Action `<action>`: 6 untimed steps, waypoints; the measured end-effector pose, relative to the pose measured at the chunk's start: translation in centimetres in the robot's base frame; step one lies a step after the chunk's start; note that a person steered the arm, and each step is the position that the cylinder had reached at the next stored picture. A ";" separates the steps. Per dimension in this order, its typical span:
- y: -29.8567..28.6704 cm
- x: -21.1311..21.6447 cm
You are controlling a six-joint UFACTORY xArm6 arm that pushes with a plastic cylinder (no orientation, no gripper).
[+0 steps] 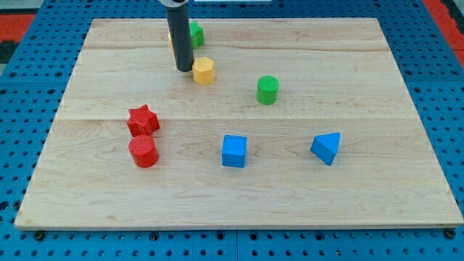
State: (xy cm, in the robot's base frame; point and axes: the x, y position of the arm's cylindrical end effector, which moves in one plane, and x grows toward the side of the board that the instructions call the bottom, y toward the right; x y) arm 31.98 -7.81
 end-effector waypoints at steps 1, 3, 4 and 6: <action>0.1 -2.4; -4.9 -7.0; -5.8 -5.5; -7.2 1.7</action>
State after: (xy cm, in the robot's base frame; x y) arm 33.69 -15.04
